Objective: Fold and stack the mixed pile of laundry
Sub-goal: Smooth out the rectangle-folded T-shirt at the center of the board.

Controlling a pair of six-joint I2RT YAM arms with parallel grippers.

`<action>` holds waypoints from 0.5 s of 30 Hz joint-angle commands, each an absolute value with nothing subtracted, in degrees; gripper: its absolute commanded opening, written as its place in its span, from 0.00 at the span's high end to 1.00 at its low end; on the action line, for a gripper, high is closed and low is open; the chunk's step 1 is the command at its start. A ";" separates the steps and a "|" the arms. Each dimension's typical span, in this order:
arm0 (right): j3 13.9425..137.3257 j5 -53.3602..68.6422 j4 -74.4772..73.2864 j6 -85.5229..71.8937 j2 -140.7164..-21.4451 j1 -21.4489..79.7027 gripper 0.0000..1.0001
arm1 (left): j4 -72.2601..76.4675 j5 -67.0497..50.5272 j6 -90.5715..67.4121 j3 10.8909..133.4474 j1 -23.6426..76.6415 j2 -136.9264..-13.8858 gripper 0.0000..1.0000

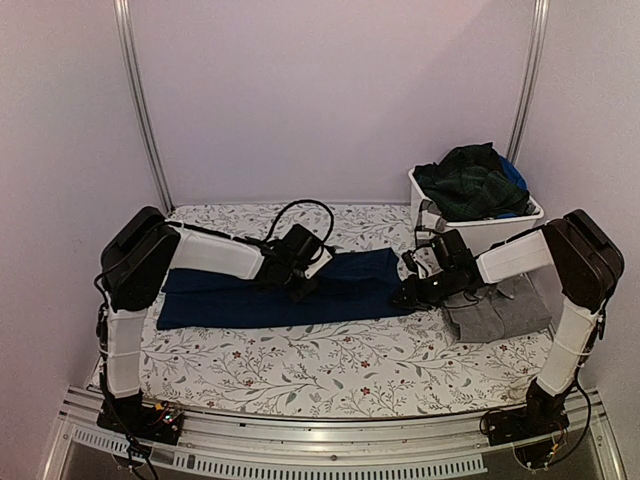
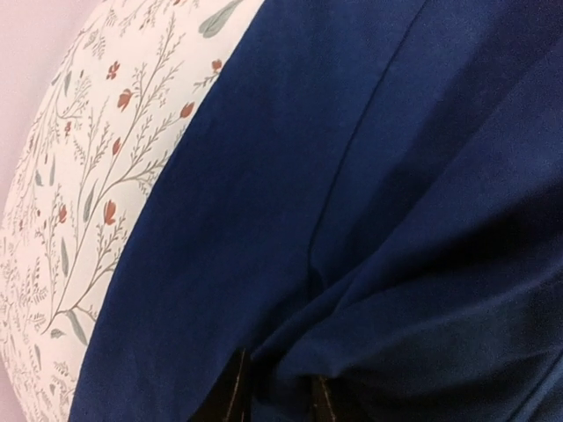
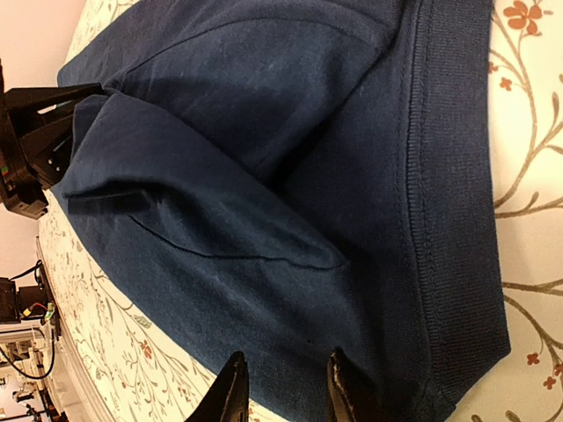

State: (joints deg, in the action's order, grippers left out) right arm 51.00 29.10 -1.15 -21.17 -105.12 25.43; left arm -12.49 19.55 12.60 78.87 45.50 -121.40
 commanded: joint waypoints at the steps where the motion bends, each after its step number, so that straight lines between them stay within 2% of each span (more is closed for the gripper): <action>1: 50.40 26.62 -3.42 -20.33 -105.79 24.52 0.70 | -10.10 26.05 13.28 75.69 44.16 -116.88 0.67; 4: 50.61 27.63 -3.08 -20.05 -105.28 24.52 0.69 | -7.97 20.31 10.22 73.13 42.98 -112.25 0.56; 10: 52.26 30.36 -2.85 -19.84 -101.90 24.77 0.67 | -2.44 5.54 3.14 67.16 38.44 -102.65 0.51; 15: 56.66 31.54 -3.42 -19.61 -99.60 26.09 0.67 | -1.70 3.05 -1.86 65.61 35.71 -100.92 0.48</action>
State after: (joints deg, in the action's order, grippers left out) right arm 52.05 30.46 -3.07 -20.43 -102.89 25.43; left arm -4.12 8.14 3.90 67.53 37.47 -101.36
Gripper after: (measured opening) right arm 0.329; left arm 0.513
